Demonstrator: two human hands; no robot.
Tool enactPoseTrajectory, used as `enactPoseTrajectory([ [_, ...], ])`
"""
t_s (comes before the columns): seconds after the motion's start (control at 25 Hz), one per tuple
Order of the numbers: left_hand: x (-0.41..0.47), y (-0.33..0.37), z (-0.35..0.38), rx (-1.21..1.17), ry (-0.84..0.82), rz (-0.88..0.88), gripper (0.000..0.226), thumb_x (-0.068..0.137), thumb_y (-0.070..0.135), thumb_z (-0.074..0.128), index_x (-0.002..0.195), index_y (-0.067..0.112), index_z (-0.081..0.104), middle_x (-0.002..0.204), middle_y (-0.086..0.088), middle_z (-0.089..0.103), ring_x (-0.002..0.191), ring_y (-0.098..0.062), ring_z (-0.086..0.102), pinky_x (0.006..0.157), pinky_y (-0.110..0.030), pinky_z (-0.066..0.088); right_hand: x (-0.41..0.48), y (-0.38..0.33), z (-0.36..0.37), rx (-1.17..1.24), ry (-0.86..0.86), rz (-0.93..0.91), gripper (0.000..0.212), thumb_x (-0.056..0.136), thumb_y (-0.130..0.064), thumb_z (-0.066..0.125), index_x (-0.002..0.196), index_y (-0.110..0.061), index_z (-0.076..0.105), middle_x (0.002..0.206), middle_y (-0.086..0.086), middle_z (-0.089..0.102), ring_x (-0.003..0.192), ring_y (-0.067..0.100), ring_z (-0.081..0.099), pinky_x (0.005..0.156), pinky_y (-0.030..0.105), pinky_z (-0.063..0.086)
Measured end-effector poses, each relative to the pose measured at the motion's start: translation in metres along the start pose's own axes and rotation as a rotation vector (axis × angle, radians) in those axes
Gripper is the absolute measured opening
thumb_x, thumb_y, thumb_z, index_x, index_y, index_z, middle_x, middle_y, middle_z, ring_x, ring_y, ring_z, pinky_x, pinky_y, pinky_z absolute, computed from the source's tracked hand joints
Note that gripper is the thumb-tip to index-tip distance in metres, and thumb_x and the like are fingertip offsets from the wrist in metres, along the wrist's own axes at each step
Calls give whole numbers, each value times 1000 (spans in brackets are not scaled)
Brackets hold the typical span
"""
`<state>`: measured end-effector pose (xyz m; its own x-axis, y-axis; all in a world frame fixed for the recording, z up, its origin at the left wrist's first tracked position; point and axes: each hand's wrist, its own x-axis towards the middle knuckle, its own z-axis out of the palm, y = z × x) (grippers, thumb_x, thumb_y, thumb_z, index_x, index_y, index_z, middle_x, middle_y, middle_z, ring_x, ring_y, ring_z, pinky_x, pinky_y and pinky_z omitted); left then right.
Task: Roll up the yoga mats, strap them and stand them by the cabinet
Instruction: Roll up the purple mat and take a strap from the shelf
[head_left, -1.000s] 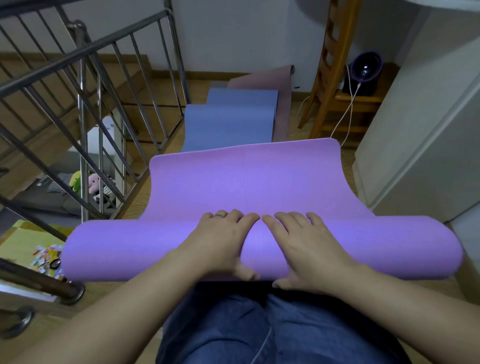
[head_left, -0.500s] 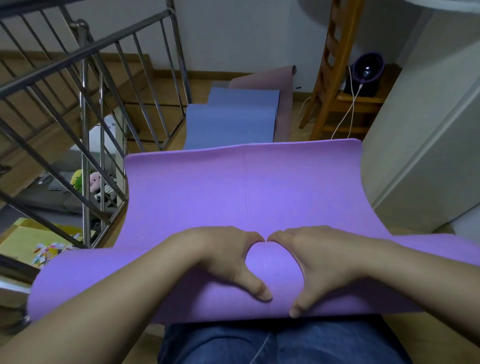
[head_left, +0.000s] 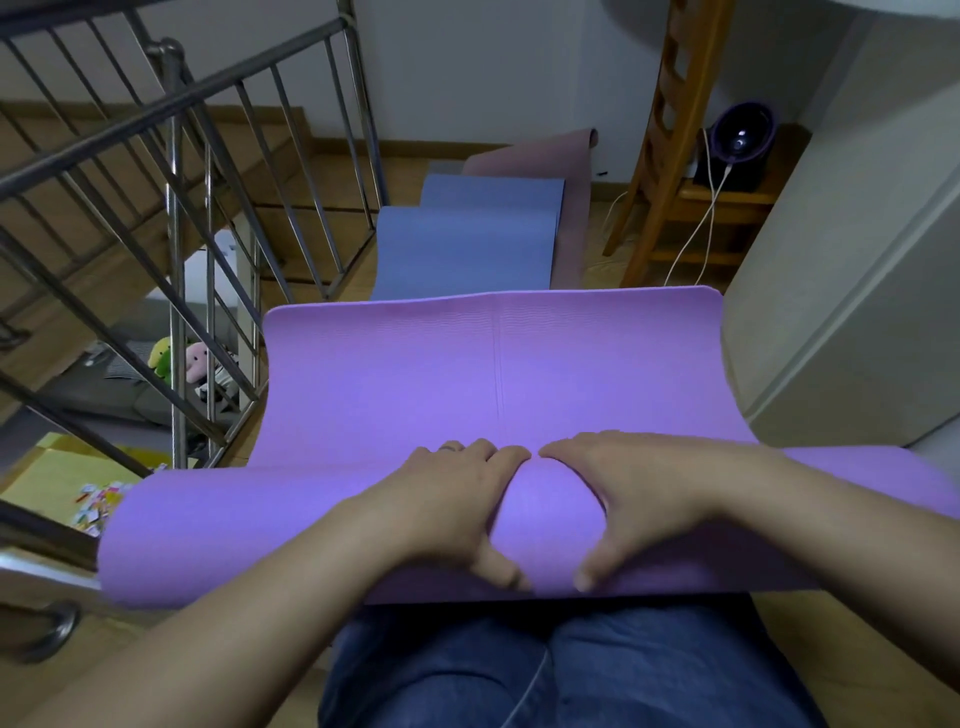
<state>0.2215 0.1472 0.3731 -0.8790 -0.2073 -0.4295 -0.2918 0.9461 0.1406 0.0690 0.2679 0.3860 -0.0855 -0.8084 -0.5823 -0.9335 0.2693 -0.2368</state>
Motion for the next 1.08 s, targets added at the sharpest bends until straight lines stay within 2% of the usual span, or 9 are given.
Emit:
enactPoseTrajectory([
  [0.08,10,-9,-6,-120,-64,-8,104,63,66,72,146,33,20,138,4,43,122,-21,45,102,-40,39,-10,-15,16,-293,149,22,119,65,-64,71,151,-20,1,144,3,31,129,24,35,105,44,35],
  [0.16,21,-16,-13,-247,-152,-18,101,61,65,76,144,37,25,137,10,47,120,-16,49,102,-38,41,-9,-24,29,-353,233,66,123,68,-66,67,151,-15,-7,149,8,23,133,28,29,108,49,28],
  [0.28,31,-27,-24,-384,-241,-57,97,62,64,76,142,41,27,135,17,49,118,-12,51,103,-35,41,1,-15,25,-261,282,43,121,61,-74,67,150,-19,7,142,4,35,126,26,37,104,46,33],
  [0.4,27,-28,-19,-309,-111,-50,99,64,70,70,145,38,23,141,14,43,123,-12,47,105,-35,37,11,-3,14,-171,249,11,113,56,-74,71,144,-22,21,131,2,45,117,25,45,97,44,41],
  [0.52,13,-18,5,124,140,-40,113,62,77,61,150,30,9,148,3,33,128,-23,40,107,-41,31,21,2,2,-118,193,4,112,52,-72,75,140,-23,26,128,2,50,113,24,50,94,40,45],
  [0.56,11,-16,10,189,173,-42,113,62,77,60,150,28,7,147,1,33,127,-25,41,107,-41,31,24,2,-1,-110,178,-1,111,52,-71,76,139,-24,28,126,2,52,111,23,51,93,39,46],
  [0.72,5,-15,-5,145,215,8,101,61,79,59,142,32,20,130,2,49,112,-23,53,98,-38,37,19,1,-9,-91,128,-34,98,49,-72,76,128,-30,36,114,-4,56,99,19,55,86,37,49],
  [0.92,-14,-7,-10,-32,74,62,87,58,78,63,131,45,30,119,12,54,104,-16,54,88,-32,39,-4,-2,-7,47,-32,-44,91,45,-75,74,122,-43,37,108,-16,58,94,9,59,83,35,53],
  [1.08,4,-15,-16,-237,-126,15,85,59,72,71,132,49,33,121,20,55,108,-10,53,94,-32,44,-1,4,-7,130,-44,-36,92,48,-76,72,128,-46,37,115,-19,57,100,7,58,89,33,51],
])
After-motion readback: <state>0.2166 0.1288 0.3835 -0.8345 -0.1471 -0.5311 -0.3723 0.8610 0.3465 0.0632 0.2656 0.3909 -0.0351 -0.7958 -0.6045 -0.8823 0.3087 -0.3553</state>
